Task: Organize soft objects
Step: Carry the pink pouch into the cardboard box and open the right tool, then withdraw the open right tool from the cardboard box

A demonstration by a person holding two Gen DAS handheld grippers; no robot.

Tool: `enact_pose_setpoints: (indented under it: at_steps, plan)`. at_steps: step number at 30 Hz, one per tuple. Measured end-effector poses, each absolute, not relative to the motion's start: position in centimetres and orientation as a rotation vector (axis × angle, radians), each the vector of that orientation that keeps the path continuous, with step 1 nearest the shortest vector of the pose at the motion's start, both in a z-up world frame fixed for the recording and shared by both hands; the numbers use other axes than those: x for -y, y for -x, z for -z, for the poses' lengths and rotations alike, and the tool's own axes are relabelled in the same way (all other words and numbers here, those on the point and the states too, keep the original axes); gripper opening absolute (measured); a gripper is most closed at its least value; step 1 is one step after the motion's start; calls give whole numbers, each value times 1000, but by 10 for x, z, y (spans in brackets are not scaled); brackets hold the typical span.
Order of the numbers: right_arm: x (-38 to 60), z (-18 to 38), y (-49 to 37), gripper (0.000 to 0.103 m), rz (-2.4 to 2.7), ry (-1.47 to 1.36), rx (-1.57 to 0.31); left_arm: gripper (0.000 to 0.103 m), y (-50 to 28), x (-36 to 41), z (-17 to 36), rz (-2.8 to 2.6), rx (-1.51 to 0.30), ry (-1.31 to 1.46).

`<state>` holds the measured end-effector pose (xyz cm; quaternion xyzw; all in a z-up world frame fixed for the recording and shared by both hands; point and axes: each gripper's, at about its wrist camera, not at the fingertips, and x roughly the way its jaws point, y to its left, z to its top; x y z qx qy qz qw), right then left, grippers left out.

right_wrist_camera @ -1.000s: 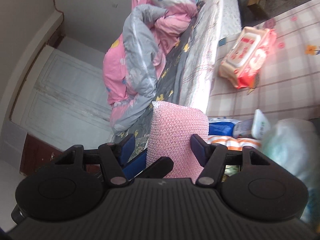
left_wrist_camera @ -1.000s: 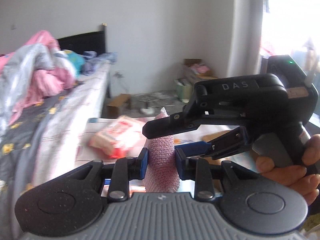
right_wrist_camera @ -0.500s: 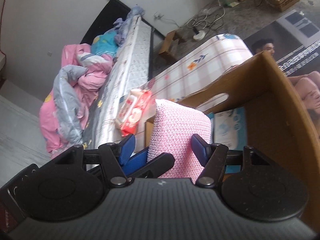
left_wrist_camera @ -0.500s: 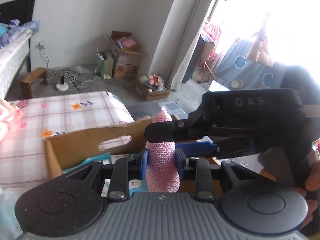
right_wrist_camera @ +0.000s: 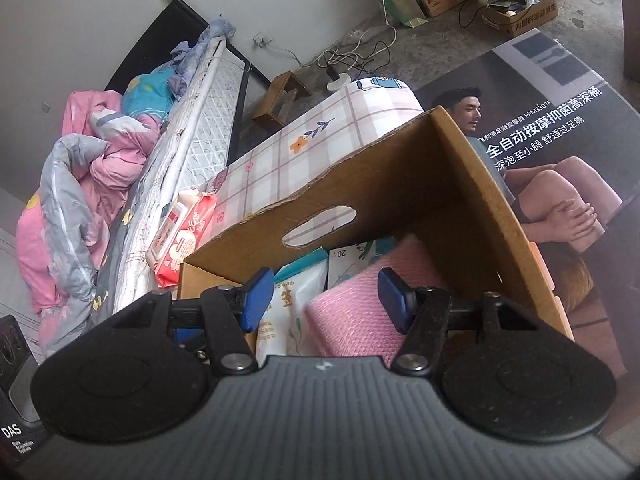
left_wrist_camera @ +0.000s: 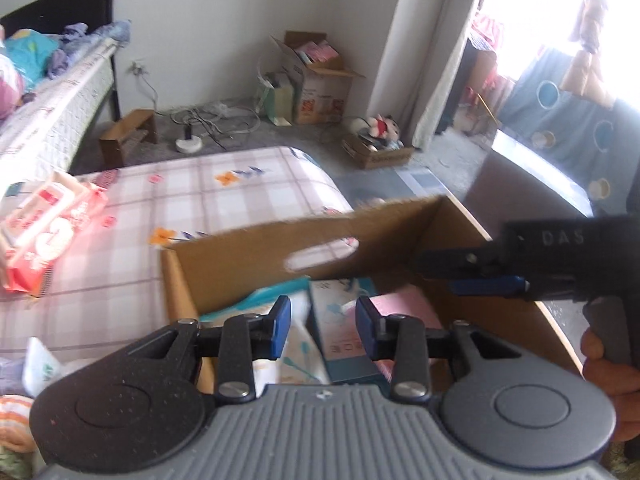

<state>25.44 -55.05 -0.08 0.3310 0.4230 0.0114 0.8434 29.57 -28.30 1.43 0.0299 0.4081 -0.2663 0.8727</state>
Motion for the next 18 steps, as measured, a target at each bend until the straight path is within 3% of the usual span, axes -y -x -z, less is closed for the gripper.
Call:
enact_pose_setpoints:
  at_steps: [12,18]
  plan:
    - [509,-10,-233,56,-62,-627,-935,48,-257,168,-56,429,-780,-19]
    - [495,14,-235,55,-55,-579,-1043,54,-230,116,-57,376,-760,4]
